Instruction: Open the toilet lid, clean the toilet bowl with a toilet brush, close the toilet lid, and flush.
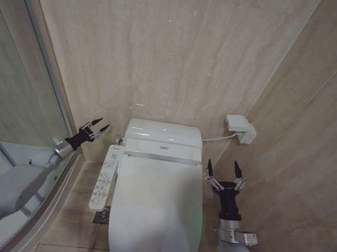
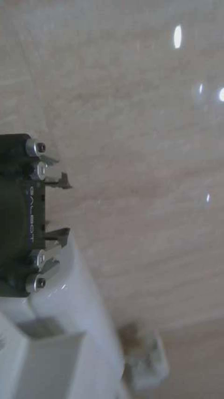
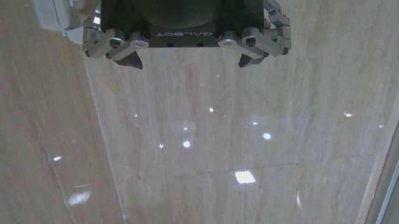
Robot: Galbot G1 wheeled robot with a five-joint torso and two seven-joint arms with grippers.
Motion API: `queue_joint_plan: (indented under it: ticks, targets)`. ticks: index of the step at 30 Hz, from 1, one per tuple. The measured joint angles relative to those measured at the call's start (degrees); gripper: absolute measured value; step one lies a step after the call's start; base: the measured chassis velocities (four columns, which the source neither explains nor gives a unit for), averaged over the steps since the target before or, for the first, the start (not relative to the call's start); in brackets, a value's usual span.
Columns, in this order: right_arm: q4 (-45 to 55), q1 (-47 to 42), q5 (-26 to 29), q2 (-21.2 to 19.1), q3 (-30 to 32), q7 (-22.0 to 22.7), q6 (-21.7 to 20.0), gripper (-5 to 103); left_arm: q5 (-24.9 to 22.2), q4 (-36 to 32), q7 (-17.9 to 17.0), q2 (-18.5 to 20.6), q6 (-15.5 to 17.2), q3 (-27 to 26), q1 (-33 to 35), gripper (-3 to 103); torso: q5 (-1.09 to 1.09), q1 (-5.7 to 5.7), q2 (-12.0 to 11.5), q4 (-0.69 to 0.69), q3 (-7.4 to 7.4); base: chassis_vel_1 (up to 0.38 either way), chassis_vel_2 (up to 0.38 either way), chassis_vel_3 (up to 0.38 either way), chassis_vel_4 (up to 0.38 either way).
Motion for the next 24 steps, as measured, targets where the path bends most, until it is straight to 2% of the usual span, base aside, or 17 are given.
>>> queue_joint_plan:
  ticks: [1,3,8,9,15,16,24]
  targets:
    - [0.10,-0.12,0.11,-0.12,0.06,0.00,0.02,100,0.29,0.87,2.10,0.16,-0.19,0.13,-0.42,40,-0.01,0.00,0.00,-0.01,0.00,0.000,0.000,0.000,0.000]
    - [0.23,-0.30,0.29,-0.34,0.20,0.01,0.09,100,0.48,1.99,6.17,0.72,-0.33,0.38,-0.71,40,-0.01,0.00,0.00,-0.01,0.00,0.000,0.000,0.000,0.000]
    - [0.27,-0.39,0.30,-0.24,0.16,0.02,0.14,100,0.38,2.28,8.43,0.80,-0.34,0.58,-0.31,40,-0.01,0.00,0.00,0.02,0.00,0.000,0.000,0.000,0.000]
    - [0.29,-0.40,0.28,-0.13,0.08,0.01,0.14,100,0.37,2.31,8.56,0.65,-0.34,0.61,-0.10,14,-0.01,-0.01,0.00,0.02,0.00,0.000,0.000,0.000,0.000]
    - [0.36,-0.56,0.16,0.29,-0.17,0.00,0.18,100,0.97,3.25,8.42,-0.68,-0.54,0.69,0.77,14,-0.01,-0.01,0.00,0.01,0.00,0.000,0.000,0.000,0.000]
    - [0.38,-0.69,0.13,0.28,-0.17,0.00,0.20,100,1.69,4.10,7.96,-1.34,-0.64,0.69,0.75,0,-0.01,-0.01,0.00,0.01,0.00,0.000,0.000,0.000,0.000]
    - [0.09,-0.65,0.08,0.20,-0.67,-0.02,0.34,100,3.69,7.26,7.56,-2.66,-0.72,0.77,0.02,0,-0.01,-0.01,0.00,0.03,0.00,0.000,0.000,0.000,0.000]
